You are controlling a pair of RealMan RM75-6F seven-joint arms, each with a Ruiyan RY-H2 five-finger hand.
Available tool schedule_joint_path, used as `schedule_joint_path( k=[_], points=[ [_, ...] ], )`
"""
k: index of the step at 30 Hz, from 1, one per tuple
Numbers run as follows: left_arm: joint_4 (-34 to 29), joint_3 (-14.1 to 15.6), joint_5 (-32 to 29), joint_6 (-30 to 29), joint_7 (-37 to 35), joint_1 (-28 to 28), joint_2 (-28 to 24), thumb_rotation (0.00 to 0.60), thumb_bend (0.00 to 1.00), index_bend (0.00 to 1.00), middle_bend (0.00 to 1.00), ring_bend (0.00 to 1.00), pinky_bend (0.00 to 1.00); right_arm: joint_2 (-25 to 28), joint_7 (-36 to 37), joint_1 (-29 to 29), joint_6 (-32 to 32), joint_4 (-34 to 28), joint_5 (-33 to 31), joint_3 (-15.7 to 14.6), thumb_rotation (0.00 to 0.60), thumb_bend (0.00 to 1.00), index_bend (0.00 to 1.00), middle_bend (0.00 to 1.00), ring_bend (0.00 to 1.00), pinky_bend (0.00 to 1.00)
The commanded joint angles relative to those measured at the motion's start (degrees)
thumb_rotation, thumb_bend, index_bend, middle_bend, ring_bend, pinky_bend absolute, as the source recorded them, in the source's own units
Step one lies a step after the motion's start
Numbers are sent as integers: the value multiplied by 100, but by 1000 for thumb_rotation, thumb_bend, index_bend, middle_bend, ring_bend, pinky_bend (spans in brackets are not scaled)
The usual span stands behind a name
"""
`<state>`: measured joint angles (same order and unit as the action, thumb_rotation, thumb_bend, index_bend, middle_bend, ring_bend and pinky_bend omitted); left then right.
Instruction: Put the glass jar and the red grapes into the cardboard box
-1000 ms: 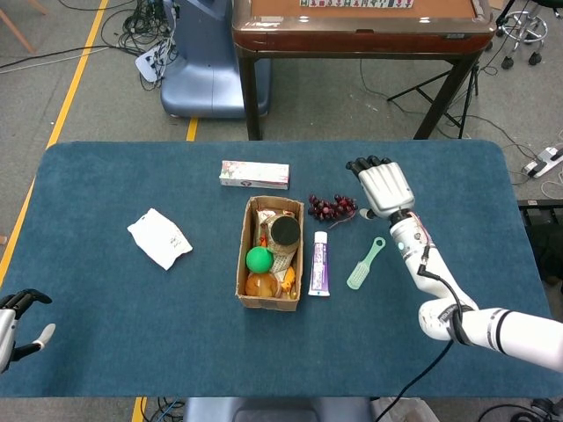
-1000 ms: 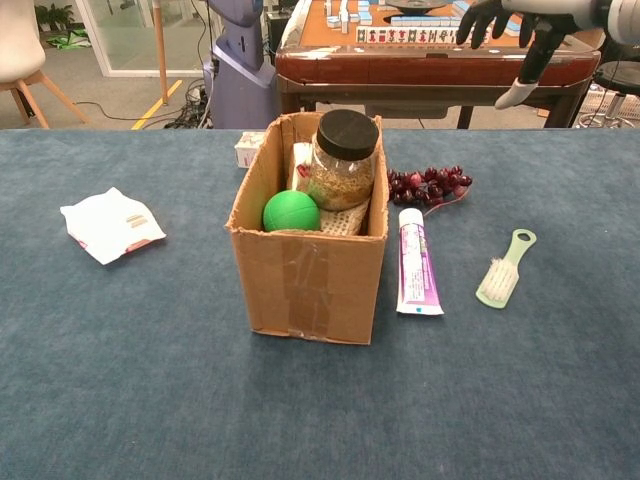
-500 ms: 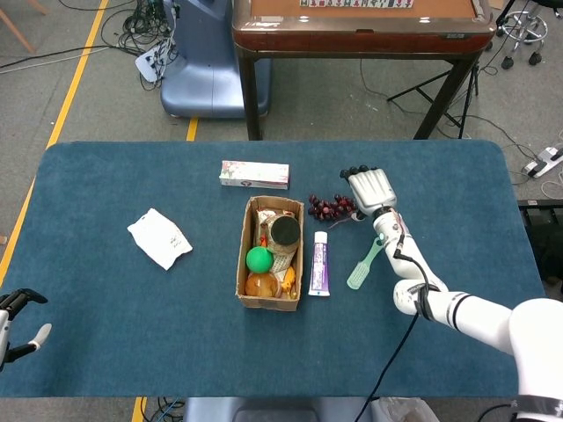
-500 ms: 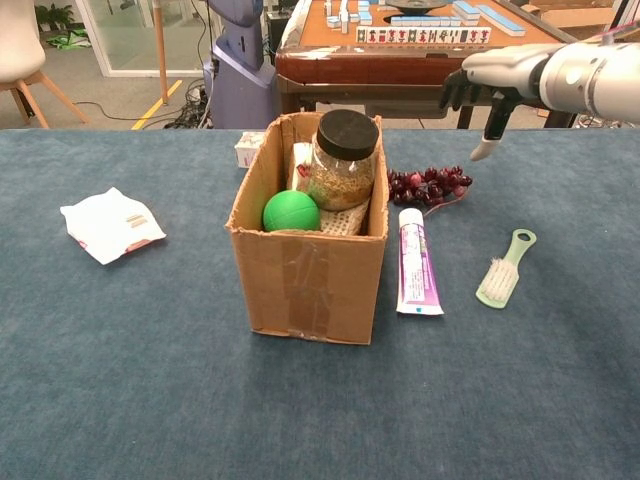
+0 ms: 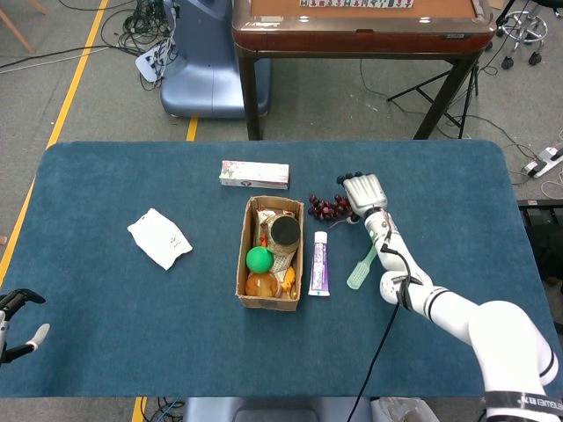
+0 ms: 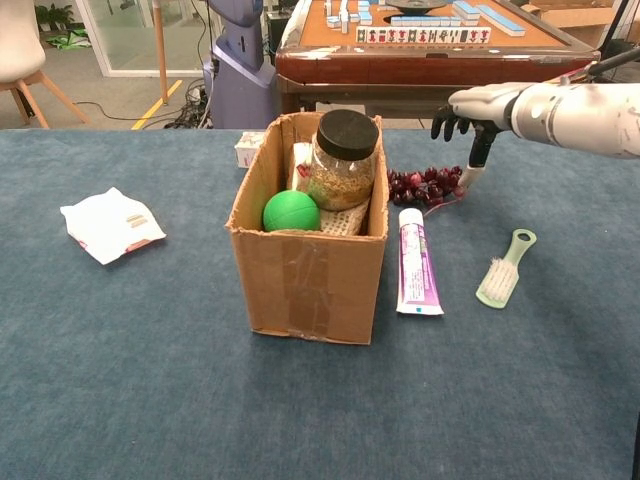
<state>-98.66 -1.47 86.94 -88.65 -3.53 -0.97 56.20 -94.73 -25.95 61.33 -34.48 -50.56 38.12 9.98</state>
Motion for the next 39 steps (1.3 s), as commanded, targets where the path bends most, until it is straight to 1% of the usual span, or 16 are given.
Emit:
schedule_joint_path(
  k=[1,10,14,16,27,30,35,39],
  points=[
    [-2,-1,1,-9,-14,6,-7,600,248,404,372,371,586,-242,122,50,183,351,122,24,600,56,258,239,186,318],
    [-15,1,23,-45,-80,26,-43,600,248,404,372,371,586,-607,364,92,397,926,436,101,600,192,296,270,189,318],
    [-21,3,32,-64,-96,38,-54,600,248,404,372,371,586,-732,406,99,470,1132,513,130,600,235,315,287,194,319],
    [-20,5,38,-74,-106,44,-57,600,248,404,372,371,586,-796,408,108,517,1244,526,151,600,272,323,296,202,318],
    [-29,3,44,-83,-129,52,-73,600,248,404,372,371,586,-1019,373,118,659,1606,631,225,600,325,366,336,243,321],
    [-31,2,43,-89,-131,56,-75,600,248,404,372,371,586,-1071,344,115,669,1687,655,243,600,355,387,355,264,341],
    [-35,5,47,-86,-122,57,-78,600,248,404,372,371,586,-1141,282,99,646,1785,704,272,600,388,427,393,304,403],
    [-31,4,50,-88,-128,59,-78,600,248,404,372,371,586,-1189,238,84,614,1844,739,309,600,404,479,438,353,467]
  ],
)
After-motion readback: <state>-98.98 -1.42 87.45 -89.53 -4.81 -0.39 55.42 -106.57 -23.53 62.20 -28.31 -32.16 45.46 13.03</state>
